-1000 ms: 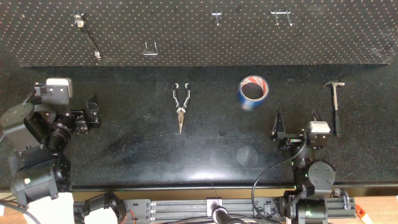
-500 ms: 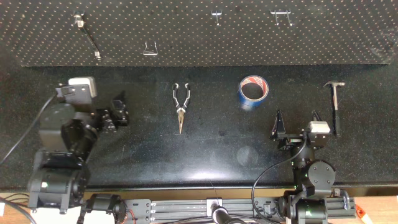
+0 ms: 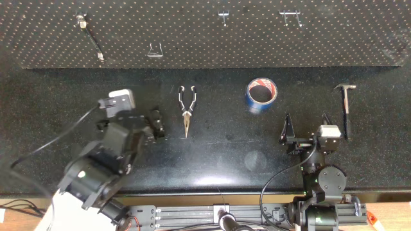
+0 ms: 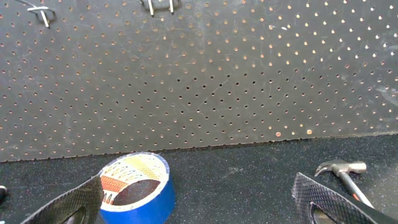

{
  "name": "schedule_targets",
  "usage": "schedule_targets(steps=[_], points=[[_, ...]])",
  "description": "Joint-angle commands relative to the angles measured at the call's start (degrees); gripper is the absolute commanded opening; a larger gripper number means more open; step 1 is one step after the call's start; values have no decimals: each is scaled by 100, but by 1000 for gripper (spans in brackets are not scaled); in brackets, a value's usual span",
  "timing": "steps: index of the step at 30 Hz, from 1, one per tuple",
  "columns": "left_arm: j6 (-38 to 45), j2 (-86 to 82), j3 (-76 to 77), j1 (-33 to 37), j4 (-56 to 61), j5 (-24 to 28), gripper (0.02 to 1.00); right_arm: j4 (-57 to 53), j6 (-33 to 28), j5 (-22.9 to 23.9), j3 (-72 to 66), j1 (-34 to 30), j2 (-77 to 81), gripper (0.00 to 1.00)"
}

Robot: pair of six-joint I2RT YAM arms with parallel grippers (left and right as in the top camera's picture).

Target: Place Tools Onto Pegboard

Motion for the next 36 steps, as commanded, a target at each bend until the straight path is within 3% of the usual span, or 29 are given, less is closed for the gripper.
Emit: schedule_targets(steps=[1, 7, 9, 17, 22, 26, 30, 36], points=[[-706, 798, -61, -348, 61, 17, 996, -15, -83, 31, -24, 28, -28, 987], [-551, 1917, -48, -337, 621, 780, 996, -15, -83, 33, -24, 28, -31, 987], [-26, 2374, -26, -337, 1231, 1097, 996, -15, -83, 31, -24, 28, -31, 987], [1038, 3679, 389, -258, 1812, 1106, 996, -15, -83, 31, -24, 28, -28, 987], [1113, 4164, 758, 111, 2044, 1235, 996, -15, -83, 31, -24, 28, -31, 987], [1604, 4415, 1344, 374, 1742, 1687, 996, -15, -83, 31, -24, 28, -31, 987], [1650, 4778, 2035, 382, 1049, 1692, 996, -15, -83, 31, -24, 28, -31, 987], [1447, 5184, 2302, 385, 951, 2109, 996, -15, -83, 31, -24, 28, -31, 989]])
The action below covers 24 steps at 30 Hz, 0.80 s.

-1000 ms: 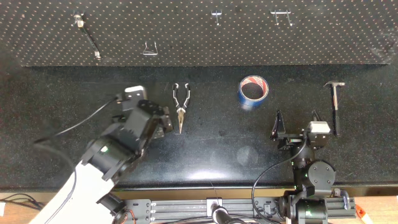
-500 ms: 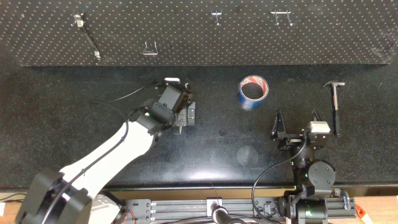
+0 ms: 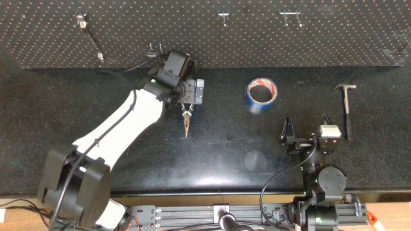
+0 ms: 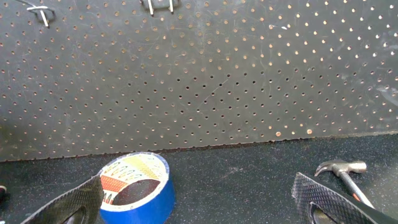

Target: Place Tools Onto Pegboard

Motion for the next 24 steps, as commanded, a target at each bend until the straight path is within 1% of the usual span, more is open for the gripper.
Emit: schedule_targets(steps=[1, 5, 7, 9, 10, 13, 15, 18, 24], points=[[-142, 297, 175, 9, -66, 476, 996, -15, -83, 31, -24, 28, -31, 987], [-151, 304, 175, -74, -129, 481, 996, -17, -83, 31, -24, 28, -31, 989], [-461, 304, 175, -188, -216, 173, 996, -15, -83, 33, -24, 28, -31, 987], [-562, 304, 175, -286, -258, -22, 996, -15, -83, 31, -24, 28, -31, 987], [-739, 304, 175, -339, -315, -138, 996, -15, -83, 31, -24, 28, -28, 987], [-1040, 306, 175, -352, -431, -249, 996, -15, -83, 31, -24, 28, -31, 985], [-1357, 326, 175, -352, -446, -483, 993, -17, -83, 31, -24, 28, -31, 987], [-1733, 332, 175, -352, -452, -662, 996, -17, -83, 31, -24, 28, -31, 985], [-1930, 553, 173, -352, -450, -675, 996, -17, -83, 31, -24, 28, -31, 989]])
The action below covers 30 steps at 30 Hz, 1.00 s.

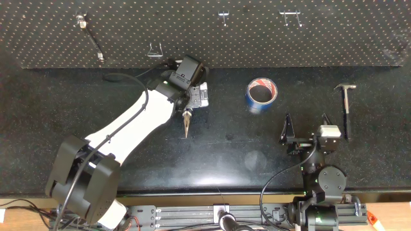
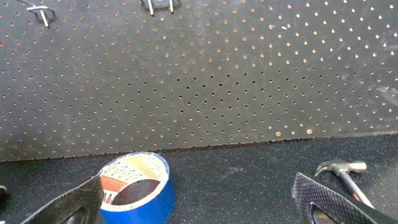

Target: Place Tools Onto Pegboard

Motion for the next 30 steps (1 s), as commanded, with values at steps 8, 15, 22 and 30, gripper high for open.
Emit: schedule_targets(steps=[8, 15, 22, 30], points=[[-79, 380, 109, 28, -20, -225, 996, -17, -83, 31, -24, 28, -31, 987], [256, 380, 109, 37, -22, 52, 996, -15, -83, 31, -24, 28, -31, 987], [275, 380, 109, 114, -264, 424, 996, -15, -83, 33, -24, 28, -31, 987], [627, 389, 109, 105, -361, 588, 993, -15, -83, 31, -24, 28, -31, 987]])
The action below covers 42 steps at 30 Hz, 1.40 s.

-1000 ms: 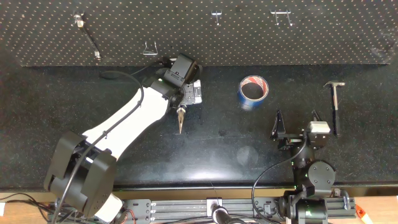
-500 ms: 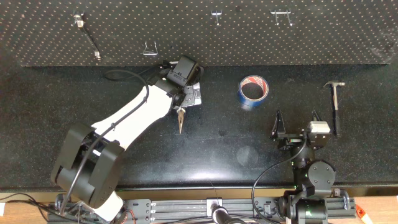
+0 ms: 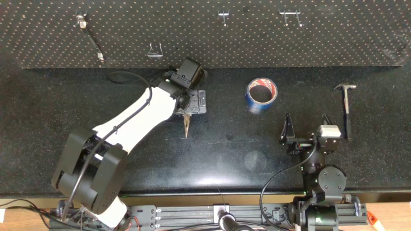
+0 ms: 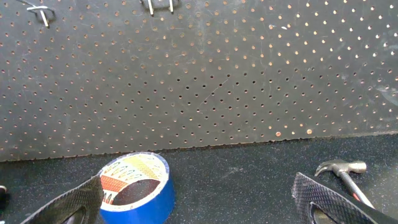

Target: Place Tools Onto Pegboard

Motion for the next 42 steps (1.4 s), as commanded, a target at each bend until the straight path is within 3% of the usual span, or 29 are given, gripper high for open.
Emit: schedule_targets(steps=[1, 42], points=[[404, 68, 109, 13, 42, 164, 996, -15, -83, 31, -24, 28, -31, 987], [592, 431, 109, 17, 422, -160, 996, -15, -83, 31, -24, 28, -31, 987]])
